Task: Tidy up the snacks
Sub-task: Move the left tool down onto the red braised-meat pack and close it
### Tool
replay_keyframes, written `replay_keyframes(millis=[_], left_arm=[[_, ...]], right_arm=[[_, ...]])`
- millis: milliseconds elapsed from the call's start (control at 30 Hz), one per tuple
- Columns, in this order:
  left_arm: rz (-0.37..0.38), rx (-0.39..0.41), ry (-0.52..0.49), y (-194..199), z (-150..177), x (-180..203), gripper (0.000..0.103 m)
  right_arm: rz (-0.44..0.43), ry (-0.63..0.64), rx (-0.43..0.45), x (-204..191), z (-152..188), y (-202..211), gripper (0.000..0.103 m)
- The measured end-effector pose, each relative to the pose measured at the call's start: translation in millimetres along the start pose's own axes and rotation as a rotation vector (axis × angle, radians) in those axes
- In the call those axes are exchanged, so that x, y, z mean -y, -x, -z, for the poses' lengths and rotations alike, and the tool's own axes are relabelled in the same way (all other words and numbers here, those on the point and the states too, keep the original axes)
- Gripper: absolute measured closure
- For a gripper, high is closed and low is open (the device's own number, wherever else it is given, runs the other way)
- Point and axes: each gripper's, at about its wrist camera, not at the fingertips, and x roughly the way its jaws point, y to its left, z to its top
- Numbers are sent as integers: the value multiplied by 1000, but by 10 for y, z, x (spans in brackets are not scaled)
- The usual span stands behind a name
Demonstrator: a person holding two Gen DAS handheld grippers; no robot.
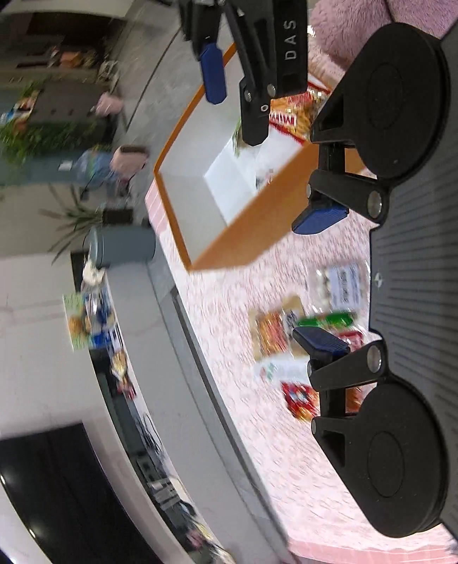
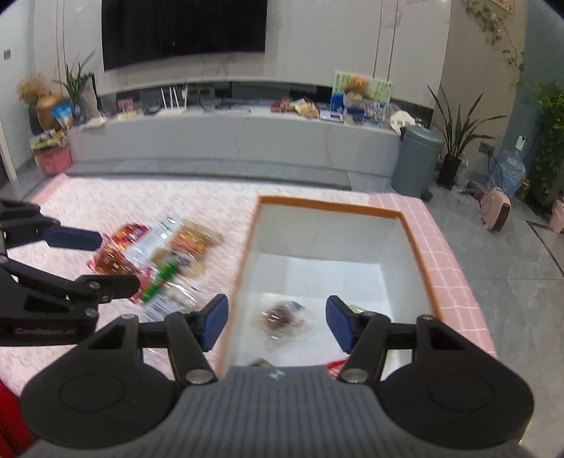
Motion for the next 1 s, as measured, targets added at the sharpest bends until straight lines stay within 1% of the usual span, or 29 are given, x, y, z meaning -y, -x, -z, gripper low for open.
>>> replay_keyframes(millis=[67, 167, 333, 500, 600, 667, 733, 867, 1000], left_arm=[[-15, 8, 41, 53, 88, -118, 32], [-63, 20, 76, 127, 240, -270, 32], [-76, 18, 149, 156, 487, -538, 32], [-62, -10, 244, 91, 703, -793, 32], [-69, -16, 278, 34, 831, -914, 33], [-50, -22, 309, -3, 890, -990, 33], [-31, -13, 333, -26, 924, -1063, 33], [-38, -19, 341, -126, 941, -1165, 33], [-25, -30, 364, -292, 916, -1312, 33]], right_arm=[[-13, -18, 29, -132, 32, 2, 42], [-19, -26, 53, -344, 85, -57, 42], [-73, -46, 33, -633, 211, -196, 42], [-88, -56, 36, -846, 335, -360, 43], [-76, -25, 55, -998, 383, -483, 43], [-79, -6, 49, -1089, 384, -568, 43], [-83, 6, 43, -1160, 373, -646, 43], [-96, 13, 16, -1241, 349, -804, 43], [-118, 17, -17, -1312, 293, -999, 44]])
